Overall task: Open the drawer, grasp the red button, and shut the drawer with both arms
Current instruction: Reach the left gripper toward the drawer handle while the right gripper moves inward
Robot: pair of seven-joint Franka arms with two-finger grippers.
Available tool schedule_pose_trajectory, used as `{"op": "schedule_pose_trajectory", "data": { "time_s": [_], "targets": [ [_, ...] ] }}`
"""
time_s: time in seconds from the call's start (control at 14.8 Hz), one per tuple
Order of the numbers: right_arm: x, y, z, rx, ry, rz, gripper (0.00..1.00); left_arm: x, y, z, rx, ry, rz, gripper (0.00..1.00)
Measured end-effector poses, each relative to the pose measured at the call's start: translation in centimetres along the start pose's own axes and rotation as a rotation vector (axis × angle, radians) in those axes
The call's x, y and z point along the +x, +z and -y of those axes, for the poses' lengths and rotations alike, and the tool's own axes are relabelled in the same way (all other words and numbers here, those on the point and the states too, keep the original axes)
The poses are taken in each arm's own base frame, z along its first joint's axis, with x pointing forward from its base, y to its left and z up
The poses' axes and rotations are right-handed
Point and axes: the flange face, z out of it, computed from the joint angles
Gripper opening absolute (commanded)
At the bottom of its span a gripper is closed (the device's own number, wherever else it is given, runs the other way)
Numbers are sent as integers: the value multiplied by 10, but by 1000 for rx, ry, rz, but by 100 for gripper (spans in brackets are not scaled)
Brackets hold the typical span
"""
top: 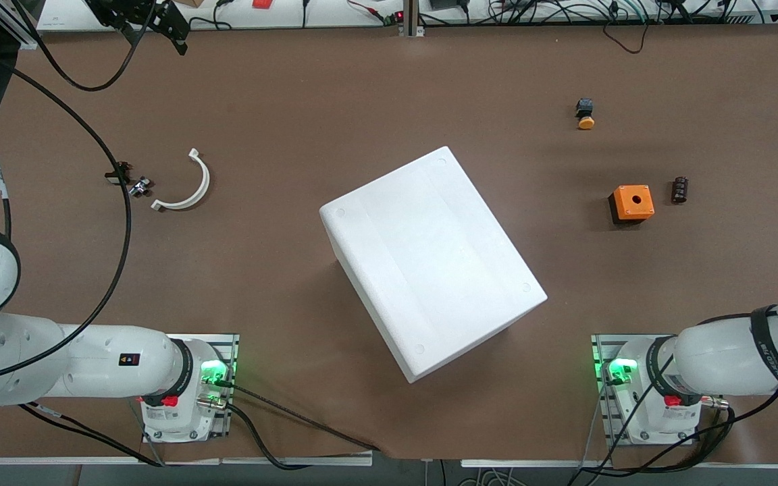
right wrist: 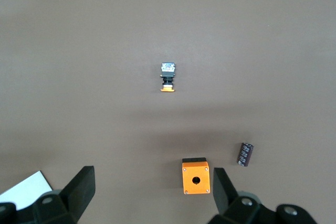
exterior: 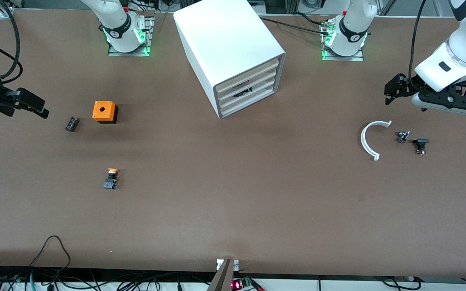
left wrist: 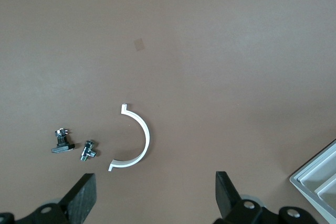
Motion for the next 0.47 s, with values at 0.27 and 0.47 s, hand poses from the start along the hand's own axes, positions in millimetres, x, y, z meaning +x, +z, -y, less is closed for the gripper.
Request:
{"op": "schedule_pose_trajectory", "data": {
  "time_s": [0.27, 0.47],
  "targets": [
    [0, 0, -1, -14, -1, 1, 99, 0, 0, 0, 0, 0, 0, 100],
    [0, 1, -2, -29, -3, 4, 99, 0, 1, 0, 0, 0, 2, 100]
  ]
}}
